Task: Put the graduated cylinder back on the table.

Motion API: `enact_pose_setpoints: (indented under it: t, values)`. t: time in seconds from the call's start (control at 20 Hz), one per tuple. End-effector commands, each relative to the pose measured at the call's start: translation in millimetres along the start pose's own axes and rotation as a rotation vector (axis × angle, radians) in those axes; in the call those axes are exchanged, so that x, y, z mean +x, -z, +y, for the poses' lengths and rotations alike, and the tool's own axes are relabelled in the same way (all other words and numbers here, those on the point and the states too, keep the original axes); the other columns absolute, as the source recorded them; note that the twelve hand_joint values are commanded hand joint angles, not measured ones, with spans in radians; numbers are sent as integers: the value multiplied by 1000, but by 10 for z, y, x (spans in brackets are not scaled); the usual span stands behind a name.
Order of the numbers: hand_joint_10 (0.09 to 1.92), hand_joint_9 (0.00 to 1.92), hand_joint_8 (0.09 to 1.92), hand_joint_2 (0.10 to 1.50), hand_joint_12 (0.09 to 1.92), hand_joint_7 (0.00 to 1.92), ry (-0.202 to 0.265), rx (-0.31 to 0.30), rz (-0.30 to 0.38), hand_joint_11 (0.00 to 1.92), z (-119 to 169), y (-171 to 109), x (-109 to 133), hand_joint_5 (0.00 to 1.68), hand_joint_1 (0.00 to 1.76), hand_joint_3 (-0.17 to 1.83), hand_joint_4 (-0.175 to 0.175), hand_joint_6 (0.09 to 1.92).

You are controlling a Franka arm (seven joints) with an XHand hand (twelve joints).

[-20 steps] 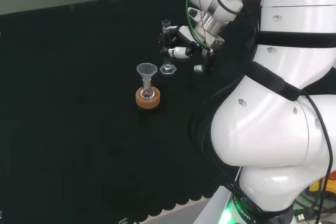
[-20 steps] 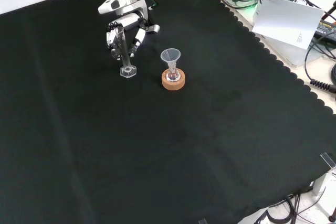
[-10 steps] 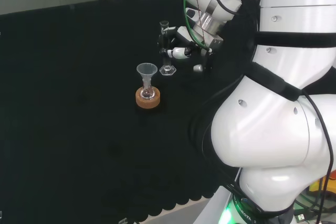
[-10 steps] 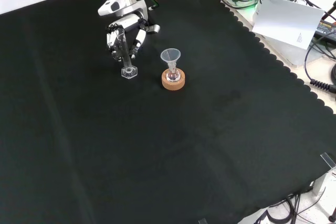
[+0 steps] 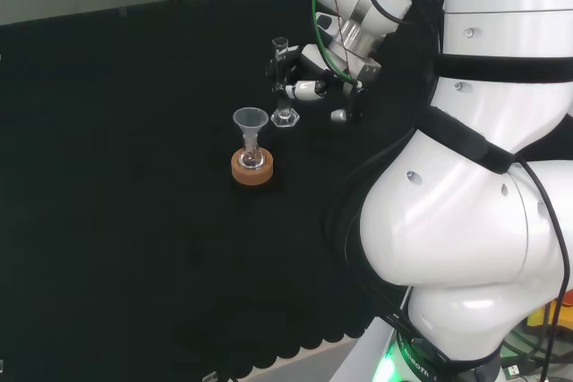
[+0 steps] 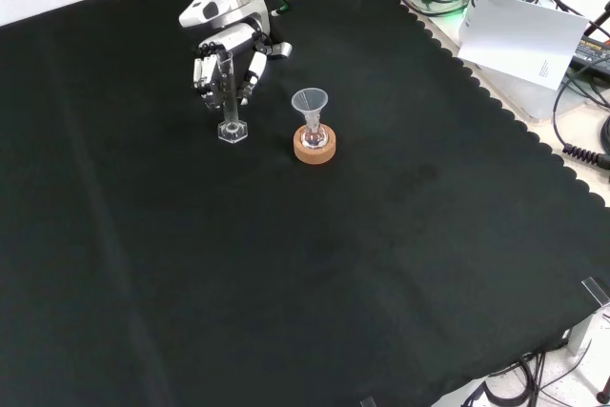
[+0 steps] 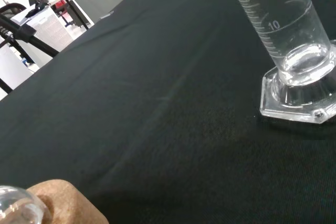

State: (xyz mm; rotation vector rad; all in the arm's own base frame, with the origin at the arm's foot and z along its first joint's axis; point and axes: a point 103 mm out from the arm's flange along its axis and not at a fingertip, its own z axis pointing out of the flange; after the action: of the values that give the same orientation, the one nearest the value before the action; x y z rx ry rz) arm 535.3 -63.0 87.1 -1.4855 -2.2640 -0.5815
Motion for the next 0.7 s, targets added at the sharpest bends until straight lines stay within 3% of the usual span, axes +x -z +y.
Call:
enact_pose_setpoints:
  t: [0.05,0.7]
  values:
    - [87,1189,608,1076,1064,766,-10,18,-16,827,-1,35,8,837,1047,-174,-41,573]
    - [87,1051,623,1023,1201,631,-55,67,-16,626,61,118,-20,638,969,-175,-43,610]
